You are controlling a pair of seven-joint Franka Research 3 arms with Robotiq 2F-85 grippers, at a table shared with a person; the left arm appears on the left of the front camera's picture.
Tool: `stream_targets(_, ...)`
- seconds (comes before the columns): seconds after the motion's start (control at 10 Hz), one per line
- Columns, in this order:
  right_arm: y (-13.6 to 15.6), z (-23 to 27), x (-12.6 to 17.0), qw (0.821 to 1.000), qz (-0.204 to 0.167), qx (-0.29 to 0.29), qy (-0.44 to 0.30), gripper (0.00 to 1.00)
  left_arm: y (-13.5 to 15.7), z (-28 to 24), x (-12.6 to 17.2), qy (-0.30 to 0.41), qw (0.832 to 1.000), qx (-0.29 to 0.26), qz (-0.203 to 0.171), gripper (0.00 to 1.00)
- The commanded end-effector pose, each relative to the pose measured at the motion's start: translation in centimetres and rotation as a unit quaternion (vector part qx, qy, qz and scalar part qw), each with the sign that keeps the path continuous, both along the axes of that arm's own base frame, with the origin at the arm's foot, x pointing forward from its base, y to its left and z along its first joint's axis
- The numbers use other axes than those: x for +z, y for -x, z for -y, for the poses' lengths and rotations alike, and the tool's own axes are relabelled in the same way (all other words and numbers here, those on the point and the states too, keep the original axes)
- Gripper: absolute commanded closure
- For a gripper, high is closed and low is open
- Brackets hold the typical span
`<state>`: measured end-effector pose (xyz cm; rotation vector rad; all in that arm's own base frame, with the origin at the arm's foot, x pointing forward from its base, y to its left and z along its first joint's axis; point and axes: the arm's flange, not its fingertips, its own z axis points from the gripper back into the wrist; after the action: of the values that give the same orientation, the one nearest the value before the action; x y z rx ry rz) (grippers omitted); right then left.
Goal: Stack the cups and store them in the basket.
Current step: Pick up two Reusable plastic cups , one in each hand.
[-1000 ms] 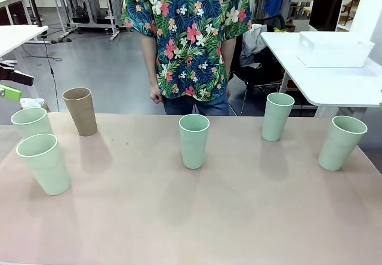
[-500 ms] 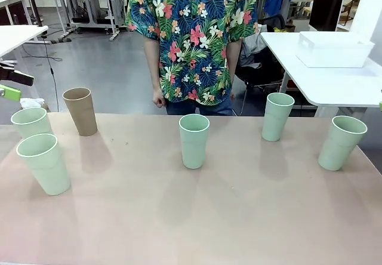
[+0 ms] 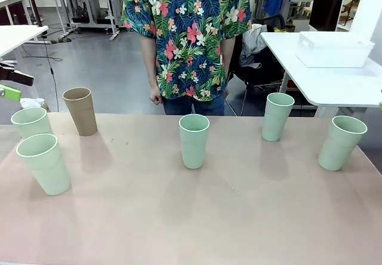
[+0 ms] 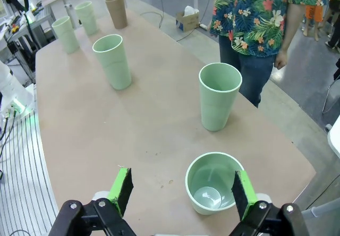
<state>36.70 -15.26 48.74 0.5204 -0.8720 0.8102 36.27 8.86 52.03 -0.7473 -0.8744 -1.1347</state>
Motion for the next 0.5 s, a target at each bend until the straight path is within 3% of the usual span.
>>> stream_targets(0.0,-0.3,0.1,0.0,1.0,0.017,0.007,-0.005,0.0,-0.1,0.0,0.3,0.006,1.0,-0.004,0.004,0.0)
stream_targets(0.2,0.0,0.0,0.0,1.0,0.0,0.0,0.0,0.0,0.0,0.0,0.0,0.0,1.0,0.0,0.0,0.0)
stream_targets(0.4,-2.3,3.4,-0.2,0.998,-0.013,0.053,-0.038,0.0,-2.3,-2.9,0.2,0.013,1.0,-0.005,-0.007,0.0)
